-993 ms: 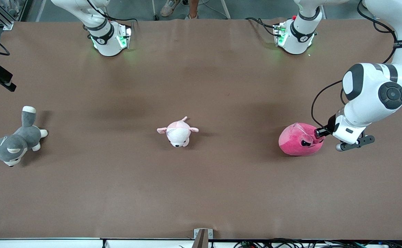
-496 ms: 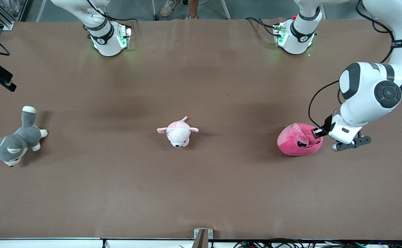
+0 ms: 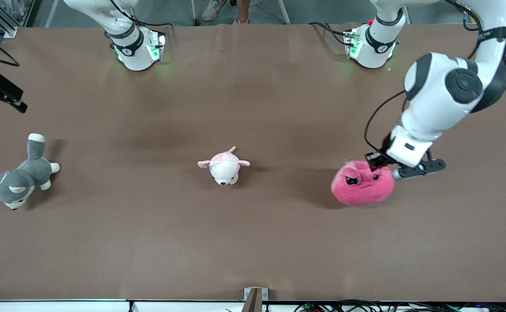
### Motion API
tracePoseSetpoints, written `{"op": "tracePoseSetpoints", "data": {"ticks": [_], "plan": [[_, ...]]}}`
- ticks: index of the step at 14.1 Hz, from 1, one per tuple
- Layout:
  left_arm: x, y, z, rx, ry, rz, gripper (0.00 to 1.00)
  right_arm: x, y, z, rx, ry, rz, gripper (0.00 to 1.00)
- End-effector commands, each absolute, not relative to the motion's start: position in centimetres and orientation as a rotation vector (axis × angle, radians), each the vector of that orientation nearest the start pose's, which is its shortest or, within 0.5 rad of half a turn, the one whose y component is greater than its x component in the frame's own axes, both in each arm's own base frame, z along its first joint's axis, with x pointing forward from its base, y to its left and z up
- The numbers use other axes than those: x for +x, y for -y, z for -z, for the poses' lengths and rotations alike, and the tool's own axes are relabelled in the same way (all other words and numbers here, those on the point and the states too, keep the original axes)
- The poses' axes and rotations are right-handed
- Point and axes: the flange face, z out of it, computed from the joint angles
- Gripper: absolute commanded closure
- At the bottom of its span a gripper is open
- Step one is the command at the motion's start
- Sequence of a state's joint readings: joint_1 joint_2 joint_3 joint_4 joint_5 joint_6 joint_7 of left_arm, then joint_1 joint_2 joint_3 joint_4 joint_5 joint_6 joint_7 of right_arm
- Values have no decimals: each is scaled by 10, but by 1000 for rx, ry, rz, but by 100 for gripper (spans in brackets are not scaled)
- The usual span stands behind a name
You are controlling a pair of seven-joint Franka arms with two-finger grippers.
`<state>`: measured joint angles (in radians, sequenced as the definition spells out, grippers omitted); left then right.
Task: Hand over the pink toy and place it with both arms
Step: 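Lift and carry the pink toy toward the right gripper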
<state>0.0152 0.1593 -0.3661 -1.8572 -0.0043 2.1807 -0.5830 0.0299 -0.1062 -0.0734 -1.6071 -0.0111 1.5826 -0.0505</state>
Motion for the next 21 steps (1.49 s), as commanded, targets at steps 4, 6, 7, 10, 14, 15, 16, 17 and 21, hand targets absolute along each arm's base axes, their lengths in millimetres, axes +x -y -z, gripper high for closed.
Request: {"op": "tracePoseSetpoints", "data": {"ticks": [4,6,7,10,14,15,16,17,21], "plan": [[548,330,-538,-3311,413,247,100,510,9,-679,-3154,67,50,0],[535,370,-557,-3370,367,262,100,500,5,-697,-3152,87,21,0],[531,388,-567,-3396,379,265,100,492,4,-712,-3151,88,14,0],[509,449,-564,-3452,378,169,100,488,-4,-720,-3151,112,4,0],[498,508,-567,-3562,368,165,100,494,-13,-709,-3121,134,-36,0],[485,528,-571,-3593,415,161,100,496,-19,-706,-3059,143,-46,0],[479,541,-571,-3619,481,170,100,500,-23,-700,-3013,144,-64,0],[474,550,-574,-3648,575,174,100,504,-27,-692,-2984,149,-81,0],[449,579,-574,-3688,754,121,100,522,-39,-660,-2894,162,-170,0]]}}
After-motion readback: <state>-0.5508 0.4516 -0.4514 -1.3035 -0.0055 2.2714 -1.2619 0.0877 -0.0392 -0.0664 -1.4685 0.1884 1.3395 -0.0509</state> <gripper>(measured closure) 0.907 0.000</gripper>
